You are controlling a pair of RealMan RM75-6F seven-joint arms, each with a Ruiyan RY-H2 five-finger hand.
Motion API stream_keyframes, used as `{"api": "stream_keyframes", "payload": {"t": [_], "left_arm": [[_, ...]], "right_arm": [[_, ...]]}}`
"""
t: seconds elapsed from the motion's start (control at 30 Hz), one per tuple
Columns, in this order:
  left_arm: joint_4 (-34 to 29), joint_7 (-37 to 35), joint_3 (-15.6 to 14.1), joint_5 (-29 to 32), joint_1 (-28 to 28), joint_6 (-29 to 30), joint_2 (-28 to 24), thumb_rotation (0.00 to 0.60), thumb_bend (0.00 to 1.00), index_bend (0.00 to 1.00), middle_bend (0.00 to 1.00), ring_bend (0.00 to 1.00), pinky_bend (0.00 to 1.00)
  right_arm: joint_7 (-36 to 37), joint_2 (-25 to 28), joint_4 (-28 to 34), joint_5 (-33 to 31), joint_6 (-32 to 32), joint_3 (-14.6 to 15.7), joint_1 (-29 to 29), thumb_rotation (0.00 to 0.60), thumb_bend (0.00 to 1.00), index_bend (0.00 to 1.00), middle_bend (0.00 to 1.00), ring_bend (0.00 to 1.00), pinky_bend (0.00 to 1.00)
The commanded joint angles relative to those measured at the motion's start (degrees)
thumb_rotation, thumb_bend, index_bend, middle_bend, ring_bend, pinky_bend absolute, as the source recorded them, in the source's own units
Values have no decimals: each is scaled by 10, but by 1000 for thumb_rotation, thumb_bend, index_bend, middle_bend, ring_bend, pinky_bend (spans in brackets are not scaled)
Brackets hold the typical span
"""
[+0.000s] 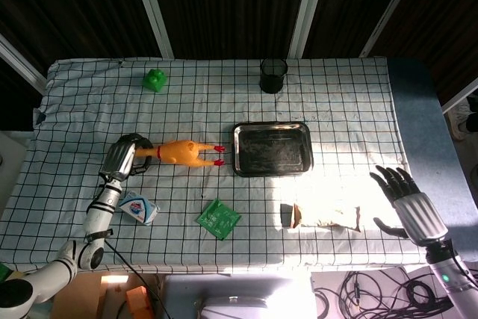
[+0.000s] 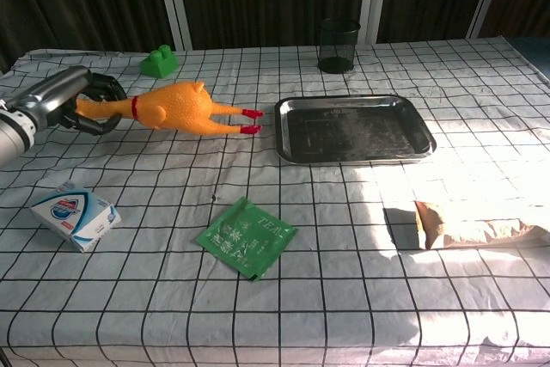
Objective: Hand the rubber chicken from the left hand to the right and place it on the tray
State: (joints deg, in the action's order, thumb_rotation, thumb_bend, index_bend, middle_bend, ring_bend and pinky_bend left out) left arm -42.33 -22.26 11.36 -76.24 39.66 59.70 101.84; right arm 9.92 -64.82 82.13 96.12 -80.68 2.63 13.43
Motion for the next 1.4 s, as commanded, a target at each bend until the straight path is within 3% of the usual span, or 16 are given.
{"api": "stream_keyframes", "payload": {"t": [0.03, 0.1, 0.27, 0.47, 0.7, 0.87, 0.97, 1.2, 1.4], "left_arm": [[-47, -70, -2, -30, -10, 33, -24, 600, 884, 523, 642, 371, 454], [-73, -85, -1, -35, -14, 45, -37, 600, 906, 511, 663, 404, 534], [-181, -55, -3, -35, -29, 61, -71, 600, 914, 505, 669, 411, 588], [-281, 33, -8, -23, -27, 52, -65, 600, 916, 503, 671, 413, 642], [-274, 100, -6, -15, -4, 30, -13, 600, 919, 504, 671, 416, 659], [-256, 117, 2, -5, 0, 26, 1, 600, 919, 504, 672, 417, 660], [-249, 123, 5, -3, 0, 28, 2, 600, 918, 504, 672, 417, 661], [-252, 120, 6, -15, -1, 43, 5, 600, 917, 505, 672, 417, 662], [-246, 132, 2, -29, 2, 53, 13, 600, 931, 506, 671, 417, 664]], "right_arm": [[7, -5, -7, 22, -14, -1, 5, 600, 180, 0, 0, 0, 0], [14, -9, -6, 39, -24, -3, 12, 600, 181, 0, 0, 0, 0], [30, -3, 23, 58, -24, -21, 41, 600, 180, 0, 0, 0, 0], [40, 31, 111, -1, 67, -71, 106, 600, 180, 0, 0, 0, 0], [-16, 41, 191, -114, 248, -140, 226, 600, 179, 0, 0, 0, 0], [-49, 0, 192, -232, 374, -169, 309, 600, 180, 0, 0, 0, 0], [-72, -28, 180, -290, 418, -174, 347, 600, 179, 0, 0, 0, 0], [-156, -99, 142, -383, 410, -168, 403, 600, 177, 0, 0, 0, 0], [-214, -178, 99, -408, 367, -161, 427, 600, 178, 0, 0, 0, 0]]}}
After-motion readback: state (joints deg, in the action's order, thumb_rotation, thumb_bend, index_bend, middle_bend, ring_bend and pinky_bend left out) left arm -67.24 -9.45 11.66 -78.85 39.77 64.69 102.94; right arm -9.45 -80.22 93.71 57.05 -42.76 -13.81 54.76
